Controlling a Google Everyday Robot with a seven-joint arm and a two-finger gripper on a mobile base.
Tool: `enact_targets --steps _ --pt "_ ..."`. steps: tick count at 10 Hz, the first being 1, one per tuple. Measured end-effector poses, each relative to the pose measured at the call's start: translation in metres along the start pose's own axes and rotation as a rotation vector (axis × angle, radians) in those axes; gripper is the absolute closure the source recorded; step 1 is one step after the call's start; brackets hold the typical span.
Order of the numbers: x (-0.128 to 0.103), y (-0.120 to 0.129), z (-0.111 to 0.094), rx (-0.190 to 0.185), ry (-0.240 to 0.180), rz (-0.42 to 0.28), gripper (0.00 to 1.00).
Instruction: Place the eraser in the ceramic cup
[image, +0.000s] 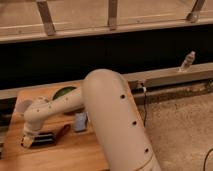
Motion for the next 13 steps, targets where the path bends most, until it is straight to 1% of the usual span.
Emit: enact_targets --steps 2,3,5,6,7,8,9,10,12,13 --pt "-0.001 -0.001 -0.008 -0.025 -0.007 0.0 1.0" --pt "0.0 -0.001 -0.023 -0.059 0.002 0.002 1.0" --pt "0.001 -0.002 -0.057 -0.127 0.019 0.0 1.0" --pt "0.001 -0.002 -0.08 -0.174 0.027 0.001 1.0" --pt "-0.002 -0.002 -0.108 -0.233 0.048 0.003 1.0" --pt "-0.01 0.0 -0.134 -0.291 0.079 0.005 1.0" --pt "-0.023 0.004 -0.159 -0.346 0.122 0.01 1.0" --pt "-0.04 0.016 -0.181 -0.398 0.171 0.019 1.0" --pt "-0.055 0.036 -0.2 -0.443 0.255 0.021 1.0" --pt "-0.059 0.053 -0.208 -0.453 0.325 0.015 1.0"
